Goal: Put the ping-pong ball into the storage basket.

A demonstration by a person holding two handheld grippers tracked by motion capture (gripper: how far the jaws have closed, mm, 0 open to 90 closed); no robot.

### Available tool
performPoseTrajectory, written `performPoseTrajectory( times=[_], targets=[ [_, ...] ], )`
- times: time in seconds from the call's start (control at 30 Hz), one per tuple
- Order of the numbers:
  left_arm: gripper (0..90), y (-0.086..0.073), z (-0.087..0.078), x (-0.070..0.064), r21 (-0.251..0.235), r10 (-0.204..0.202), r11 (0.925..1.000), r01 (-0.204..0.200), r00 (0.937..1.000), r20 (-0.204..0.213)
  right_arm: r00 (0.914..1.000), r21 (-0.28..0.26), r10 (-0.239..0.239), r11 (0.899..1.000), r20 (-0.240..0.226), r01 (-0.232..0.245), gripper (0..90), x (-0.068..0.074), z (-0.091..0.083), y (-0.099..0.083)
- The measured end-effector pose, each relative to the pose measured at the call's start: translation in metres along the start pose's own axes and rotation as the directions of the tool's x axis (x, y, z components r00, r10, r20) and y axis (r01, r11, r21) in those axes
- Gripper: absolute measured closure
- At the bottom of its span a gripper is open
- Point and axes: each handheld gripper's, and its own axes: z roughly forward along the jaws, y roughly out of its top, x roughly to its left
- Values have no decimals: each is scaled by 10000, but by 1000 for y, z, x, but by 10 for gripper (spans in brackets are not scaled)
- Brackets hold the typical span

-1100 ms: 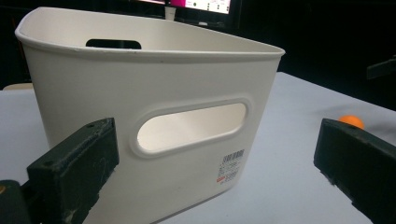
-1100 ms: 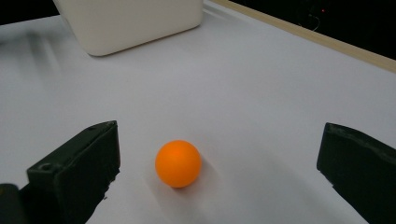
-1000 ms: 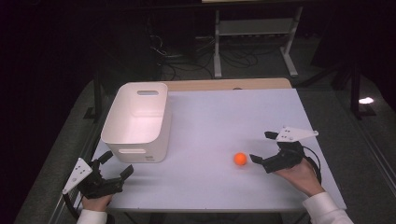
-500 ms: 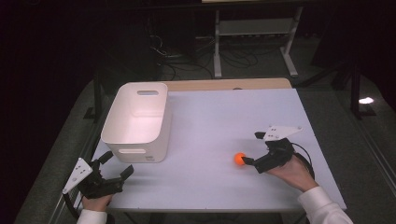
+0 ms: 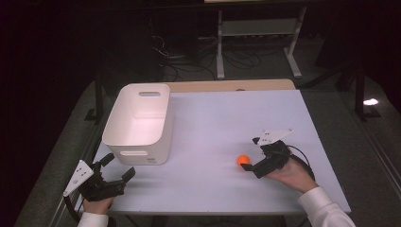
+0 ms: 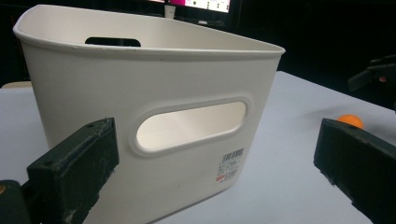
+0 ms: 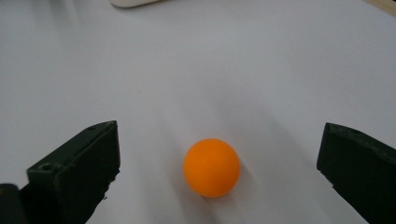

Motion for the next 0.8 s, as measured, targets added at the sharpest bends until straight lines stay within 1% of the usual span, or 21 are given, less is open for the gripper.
performPoseTrajectory(
  times=[0.07, 0.17, 0.4, 0.6, 0.7, 0.8],
  targets=[
    [0, 0, 0, 0, -11, 32, 10000, -32, 10000, 8, 10000, 185, 50, 9998, -64, -48, 0, 0, 2, 0],
    [0, 0, 0, 0, -116, -110, 9999, 110, 9999, 34, 9999, 393, 16, 9992, -126, -11, 0, 1, 5, 0],
    [0, 0, 0, 0, -60, -35, 10000, 35, 10000, 35, 9998, 711, -14, 9975, -211, 29, 0, 1, 11, 0],
    [0, 0, 0, 0, -105, -108, 9999, 108, 9999, 15, 9997, 828, -31, 9966, -252, 52, 0, 0, 15, 0],
    [0, 0, 0, 0, -42, -12, 10000, 12, 10000, 21, 9996, 896, 0, 9960, -292, 26, 0, 0, 16, -1],
    [0, 0, 0, 0, -29, -5, 10000, 5, 10000, 24, 9995, 980, -19, 9952, -325, 50, 0, -1, 18, -1]
  ],
)
